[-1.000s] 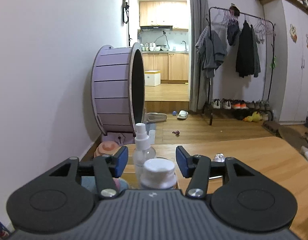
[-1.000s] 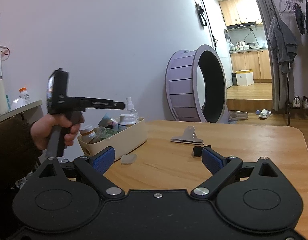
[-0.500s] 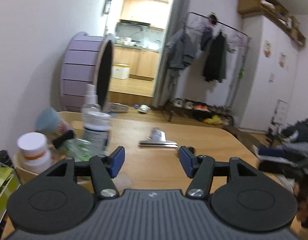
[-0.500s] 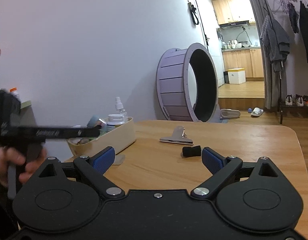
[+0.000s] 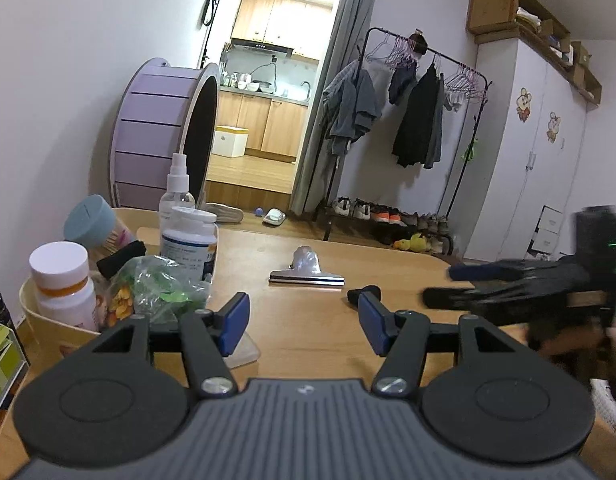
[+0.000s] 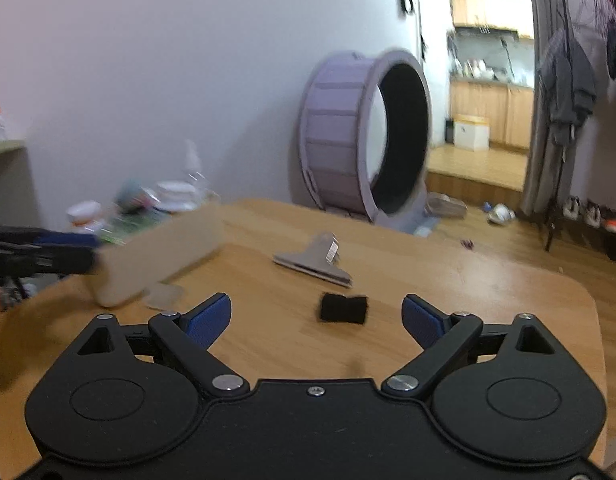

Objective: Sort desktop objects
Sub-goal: 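Grasp the last black fabric piece with the right tool, then carry the black fabric piece into the cream basket and open the right tool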

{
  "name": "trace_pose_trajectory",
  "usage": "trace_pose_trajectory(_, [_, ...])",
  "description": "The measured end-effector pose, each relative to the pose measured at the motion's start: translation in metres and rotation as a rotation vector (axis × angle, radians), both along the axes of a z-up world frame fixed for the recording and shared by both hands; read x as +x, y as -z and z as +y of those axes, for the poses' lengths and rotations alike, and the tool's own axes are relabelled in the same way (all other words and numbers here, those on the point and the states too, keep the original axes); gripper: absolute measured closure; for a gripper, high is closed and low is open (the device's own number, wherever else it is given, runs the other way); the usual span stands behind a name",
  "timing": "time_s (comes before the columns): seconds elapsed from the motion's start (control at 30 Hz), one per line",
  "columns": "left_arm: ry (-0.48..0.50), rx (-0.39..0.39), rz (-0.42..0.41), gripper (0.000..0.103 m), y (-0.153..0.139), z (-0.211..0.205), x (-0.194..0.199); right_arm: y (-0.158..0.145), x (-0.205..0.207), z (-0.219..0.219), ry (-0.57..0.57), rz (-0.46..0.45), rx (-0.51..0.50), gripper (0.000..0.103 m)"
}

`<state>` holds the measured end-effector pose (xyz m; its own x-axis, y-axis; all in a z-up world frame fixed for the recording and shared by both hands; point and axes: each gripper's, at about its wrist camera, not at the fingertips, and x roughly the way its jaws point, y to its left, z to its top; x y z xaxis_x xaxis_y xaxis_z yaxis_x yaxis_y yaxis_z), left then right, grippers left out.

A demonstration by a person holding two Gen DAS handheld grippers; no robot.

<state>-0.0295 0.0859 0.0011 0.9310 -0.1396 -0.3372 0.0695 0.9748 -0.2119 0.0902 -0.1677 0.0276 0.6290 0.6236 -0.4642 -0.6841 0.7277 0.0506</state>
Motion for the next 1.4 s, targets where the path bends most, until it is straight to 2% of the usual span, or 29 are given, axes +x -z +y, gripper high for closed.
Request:
trace_pose_trajectory(0.2, [0.014,0.002,-0.013,0.044,-0.001,0.001,-0.002,0.025,0.035,0.021,0.045,0.06,-0.043,0.032])
trace_pose_trajectory(0.4, [0.013,0.003,-0.027,0.044,-0.001,0.003,-0.006,0.039,0.049,0.033,0.044,0.091,-0.064,0.038])
trace_pose_trajectory(0.47, [0.011,-0.003,-0.031,0.044,-0.001,0.004,-0.007,0.04,0.053,0.038,0.035,0.105,-0.078,0.047])
trace_pose_trajectory(0.53, [0.008,-0.006,-0.034,0.044,-0.002,0.006,-0.009,0.039,0.056,0.042,0.03,0.114,-0.083,0.061])
trace_pose_trajectory(0.57, [0.006,-0.008,-0.035,0.044,-0.002,0.006,-0.009,0.038,0.057,0.043,0.03,0.118,-0.085,0.063])
trace_pose_trajectory(0.8, [-0.02,-0.016,-0.052,0.044,-0.007,0.015,-0.022,0.02,0.048,0.047,0.007,0.112,-0.052,0.066])
trace_pose_trajectory(0.9, [-0.048,0.018,-0.064,0.044,-0.007,0.021,-0.033,0.004,0.036,0.052,-0.026,0.091,-0.013,0.066])
trace_pose_trajectory(0.97, [-0.072,0.029,-0.064,0.044,-0.005,0.027,-0.042,-0.008,0.026,0.058,-0.063,0.075,0.017,0.066])
trace_pose_trajectory(1.2, [-0.143,-0.031,-0.062,0.044,-0.003,0.053,-0.065,-0.044,-0.001,0.089,-0.231,0.077,0.136,0.066])
trace_pose_trajectory(1.4, [-0.135,-0.035,-0.066,0.044,-0.007,0.054,-0.066,-0.052,-0.007,0.126,-0.336,0.102,0.165,0.064])
